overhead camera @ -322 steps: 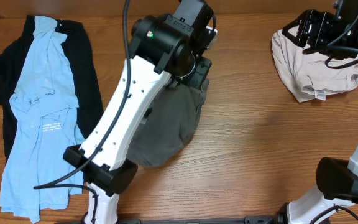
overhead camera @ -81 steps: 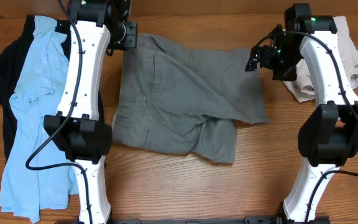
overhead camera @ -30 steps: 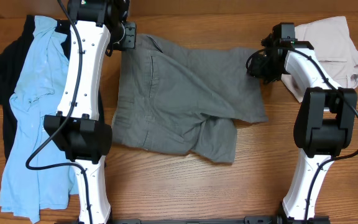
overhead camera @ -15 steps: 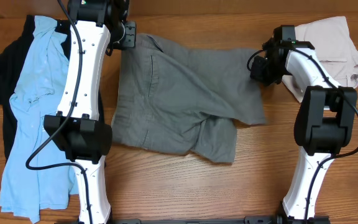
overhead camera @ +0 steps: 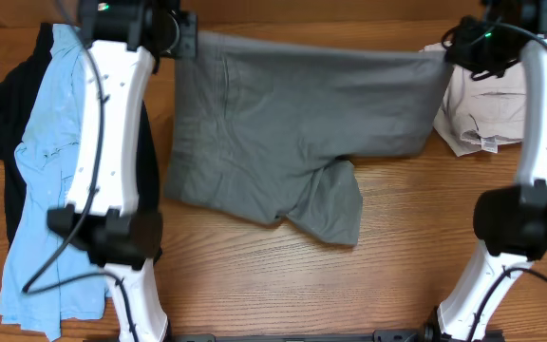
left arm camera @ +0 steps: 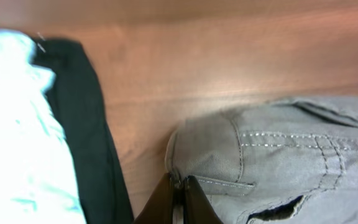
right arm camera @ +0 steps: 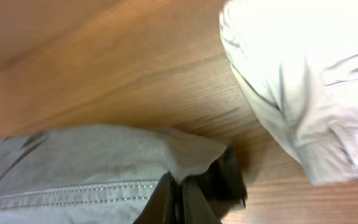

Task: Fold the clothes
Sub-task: 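Lift the trousers with both grippers and swing them toward the front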

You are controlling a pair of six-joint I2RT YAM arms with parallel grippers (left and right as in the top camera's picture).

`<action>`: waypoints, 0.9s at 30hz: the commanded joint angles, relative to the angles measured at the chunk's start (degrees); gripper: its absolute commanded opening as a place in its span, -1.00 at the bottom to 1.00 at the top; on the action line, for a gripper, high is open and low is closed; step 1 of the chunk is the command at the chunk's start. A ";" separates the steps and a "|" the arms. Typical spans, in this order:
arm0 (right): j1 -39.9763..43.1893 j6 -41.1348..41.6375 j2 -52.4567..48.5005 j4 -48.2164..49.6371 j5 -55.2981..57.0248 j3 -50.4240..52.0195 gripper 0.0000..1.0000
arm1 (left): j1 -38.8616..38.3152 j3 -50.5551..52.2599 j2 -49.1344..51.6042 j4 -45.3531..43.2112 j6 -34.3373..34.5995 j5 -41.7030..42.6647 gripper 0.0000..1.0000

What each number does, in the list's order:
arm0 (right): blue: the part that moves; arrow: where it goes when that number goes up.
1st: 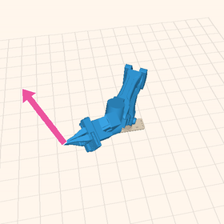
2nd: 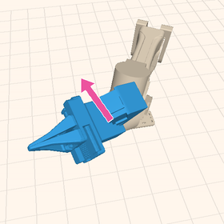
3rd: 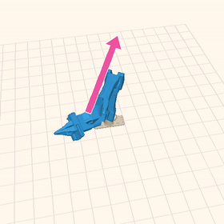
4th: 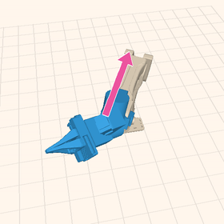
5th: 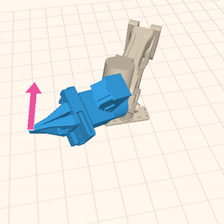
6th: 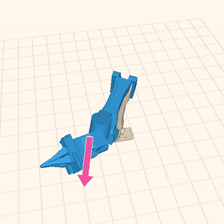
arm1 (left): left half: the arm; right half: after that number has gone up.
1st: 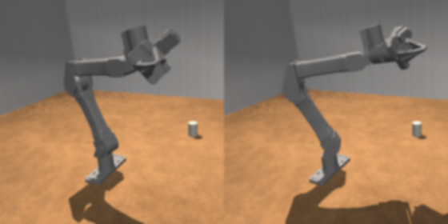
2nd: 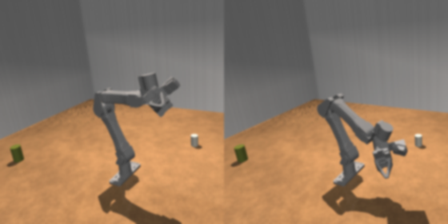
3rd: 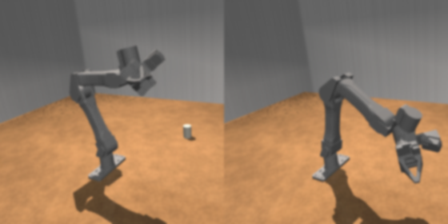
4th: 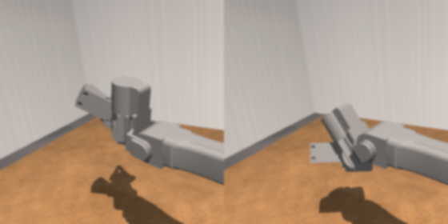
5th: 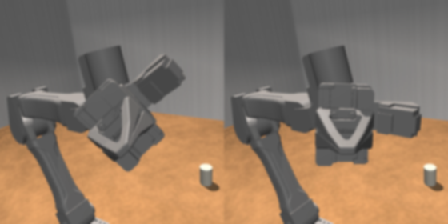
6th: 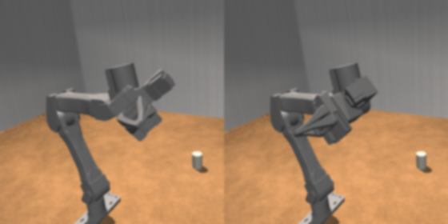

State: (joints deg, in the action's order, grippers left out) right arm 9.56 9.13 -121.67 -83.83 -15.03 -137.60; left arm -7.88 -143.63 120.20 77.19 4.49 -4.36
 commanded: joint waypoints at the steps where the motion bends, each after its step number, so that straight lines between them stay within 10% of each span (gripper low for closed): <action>1: 1.79 -0.22 6.43 -4.09 0.76 -6.84 -0.92 | 0.02 -2.10 -11.04 -1.60 0.85 -2.25 -0.92; 27: 6.80 -0.57 53.44 -13.20 3.04 -15.06 -0.92 | -0.02 -2.08 -48.19 0.70 2.84 1.86 -0.92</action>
State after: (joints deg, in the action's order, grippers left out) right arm 15.77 8.97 -69.04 -97.27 -14.15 -152.33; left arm -8.36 -144.73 73.14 77.84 5.82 -2.83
